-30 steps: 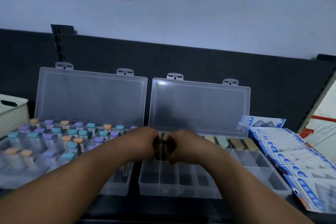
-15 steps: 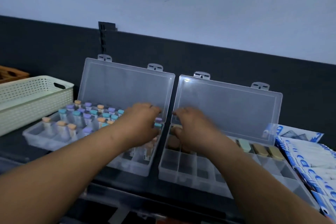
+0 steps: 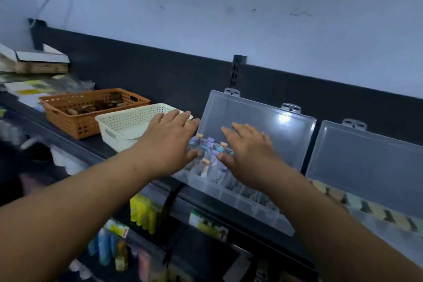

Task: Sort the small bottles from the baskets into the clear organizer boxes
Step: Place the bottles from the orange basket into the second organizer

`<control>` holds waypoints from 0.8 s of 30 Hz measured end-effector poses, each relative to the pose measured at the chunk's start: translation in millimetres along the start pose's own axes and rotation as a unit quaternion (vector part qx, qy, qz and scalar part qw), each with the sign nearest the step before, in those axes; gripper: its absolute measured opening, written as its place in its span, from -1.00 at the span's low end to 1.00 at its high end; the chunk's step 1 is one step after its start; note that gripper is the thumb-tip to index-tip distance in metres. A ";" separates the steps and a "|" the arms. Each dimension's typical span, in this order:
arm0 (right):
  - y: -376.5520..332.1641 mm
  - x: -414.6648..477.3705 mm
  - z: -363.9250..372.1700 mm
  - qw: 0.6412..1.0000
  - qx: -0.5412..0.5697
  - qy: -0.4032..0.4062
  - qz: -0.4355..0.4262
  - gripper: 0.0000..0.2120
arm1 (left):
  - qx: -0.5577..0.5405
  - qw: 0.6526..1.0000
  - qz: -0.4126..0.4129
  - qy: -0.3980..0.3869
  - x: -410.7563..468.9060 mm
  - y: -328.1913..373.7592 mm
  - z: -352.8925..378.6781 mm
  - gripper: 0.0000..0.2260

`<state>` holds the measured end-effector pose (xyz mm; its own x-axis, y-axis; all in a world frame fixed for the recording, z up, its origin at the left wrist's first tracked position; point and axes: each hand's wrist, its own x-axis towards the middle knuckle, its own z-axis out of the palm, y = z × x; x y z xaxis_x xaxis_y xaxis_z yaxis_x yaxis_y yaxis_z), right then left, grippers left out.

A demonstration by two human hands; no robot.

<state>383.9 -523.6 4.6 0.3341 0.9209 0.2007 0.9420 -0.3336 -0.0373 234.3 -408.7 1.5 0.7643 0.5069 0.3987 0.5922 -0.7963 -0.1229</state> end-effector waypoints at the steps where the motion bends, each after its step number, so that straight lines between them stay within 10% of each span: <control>1: -17.8 6.6 0.9 1.000 0.005 -0.004 -0.006 -0.37 | 0.001 1.000 -0.009 -0.005 -7.4 -19.3 -1.0 -0.34; 24: -287.2 199.3 35.9 0.995 0.017 -0.035 -0.095 -0.33 | -0.042 0.991 -0.113 -0.059 -59.8 -350.5 7.4 -0.34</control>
<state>181.1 -237.0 20.2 0.1510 0.9788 0.1381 0.9884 -0.1470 -0.0392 -17.0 -157.4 14.0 0.6421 0.7066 0.2975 0.7321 -0.6802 0.0356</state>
